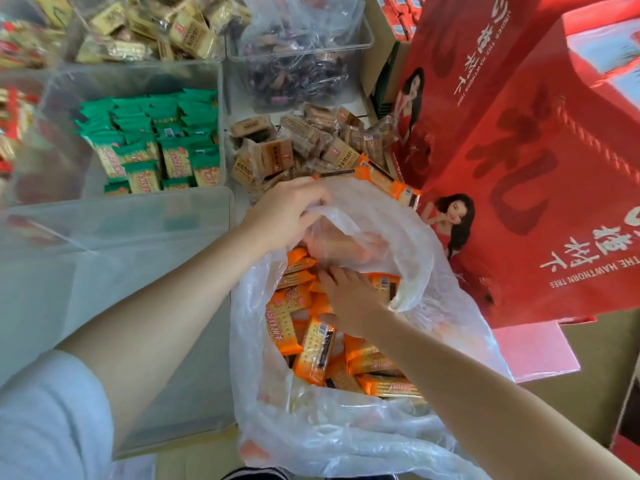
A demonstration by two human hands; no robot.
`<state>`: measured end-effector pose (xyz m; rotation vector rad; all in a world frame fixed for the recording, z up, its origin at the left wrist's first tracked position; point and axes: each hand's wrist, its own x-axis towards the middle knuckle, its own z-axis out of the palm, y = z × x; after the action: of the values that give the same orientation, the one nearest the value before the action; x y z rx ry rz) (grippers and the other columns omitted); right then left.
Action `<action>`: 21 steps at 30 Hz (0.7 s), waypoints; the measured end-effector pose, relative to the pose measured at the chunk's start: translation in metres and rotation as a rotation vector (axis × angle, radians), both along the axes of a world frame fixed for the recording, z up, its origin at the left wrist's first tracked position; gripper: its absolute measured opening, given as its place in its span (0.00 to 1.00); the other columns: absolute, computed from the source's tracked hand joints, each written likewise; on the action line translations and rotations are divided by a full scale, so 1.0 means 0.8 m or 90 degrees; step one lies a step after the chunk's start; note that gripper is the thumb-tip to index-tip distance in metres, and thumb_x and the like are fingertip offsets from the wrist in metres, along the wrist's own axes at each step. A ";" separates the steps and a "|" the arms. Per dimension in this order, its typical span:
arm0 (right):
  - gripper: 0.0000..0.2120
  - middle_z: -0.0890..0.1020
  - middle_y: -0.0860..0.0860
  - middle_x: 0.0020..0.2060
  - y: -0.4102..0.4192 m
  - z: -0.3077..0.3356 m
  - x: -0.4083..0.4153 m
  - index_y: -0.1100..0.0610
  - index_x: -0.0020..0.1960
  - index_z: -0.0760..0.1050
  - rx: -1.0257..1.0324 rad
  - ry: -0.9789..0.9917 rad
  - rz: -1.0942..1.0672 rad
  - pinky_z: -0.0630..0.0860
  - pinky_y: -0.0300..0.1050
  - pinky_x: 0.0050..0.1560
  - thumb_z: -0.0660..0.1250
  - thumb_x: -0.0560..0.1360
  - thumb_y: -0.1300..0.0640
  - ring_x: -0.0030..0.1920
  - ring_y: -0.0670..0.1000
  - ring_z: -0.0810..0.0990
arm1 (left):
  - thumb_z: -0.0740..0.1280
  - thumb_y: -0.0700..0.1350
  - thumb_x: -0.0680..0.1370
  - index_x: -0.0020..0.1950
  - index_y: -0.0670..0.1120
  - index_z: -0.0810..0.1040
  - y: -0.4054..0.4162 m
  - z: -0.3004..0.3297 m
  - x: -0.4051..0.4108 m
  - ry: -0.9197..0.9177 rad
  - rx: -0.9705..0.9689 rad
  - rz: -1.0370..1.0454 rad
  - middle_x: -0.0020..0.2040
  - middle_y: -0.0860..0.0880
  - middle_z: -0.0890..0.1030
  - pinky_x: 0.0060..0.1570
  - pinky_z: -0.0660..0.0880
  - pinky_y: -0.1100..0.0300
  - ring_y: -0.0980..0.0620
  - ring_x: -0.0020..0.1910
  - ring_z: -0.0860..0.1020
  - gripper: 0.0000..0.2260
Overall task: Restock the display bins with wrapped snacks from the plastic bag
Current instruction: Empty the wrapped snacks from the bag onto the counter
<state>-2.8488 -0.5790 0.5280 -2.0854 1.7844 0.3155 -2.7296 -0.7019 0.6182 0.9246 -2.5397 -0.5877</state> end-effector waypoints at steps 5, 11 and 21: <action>0.24 0.66 0.55 0.67 0.052 0.018 -0.018 0.52 0.69 0.65 -0.029 -0.005 0.064 0.68 0.55 0.61 0.61 0.76 0.44 0.65 0.59 0.68 | 0.62 0.41 0.72 0.49 0.40 0.81 0.033 0.016 0.007 0.110 0.070 -0.062 0.44 0.45 0.81 0.41 0.74 0.59 0.47 0.40 0.78 0.11; 0.32 0.78 0.54 0.59 0.021 0.034 0.042 0.59 0.63 0.74 -0.220 -0.019 0.026 0.76 0.49 0.56 0.76 0.64 0.48 0.57 0.55 0.78 | 0.60 0.45 0.74 0.47 0.39 0.80 0.024 0.026 0.011 0.104 0.029 -0.046 0.42 0.43 0.78 0.35 0.73 0.51 0.46 0.36 0.76 0.13; 0.16 0.81 0.53 0.38 0.001 0.012 0.063 0.57 0.50 0.77 -0.288 0.146 0.074 0.74 0.48 0.49 0.71 0.63 0.64 0.39 0.54 0.80 | 0.63 0.40 0.78 0.54 0.41 0.80 0.018 -0.011 0.051 0.009 0.011 -0.019 0.48 0.45 0.77 0.34 0.66 0.59 0.52 0.36 0.71 0.08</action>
<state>-2.7982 -0.5783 0.5379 -2.5610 2.0179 0.2001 -2.6889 -0.6874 0.6095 0.8877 -2.5433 -0.6244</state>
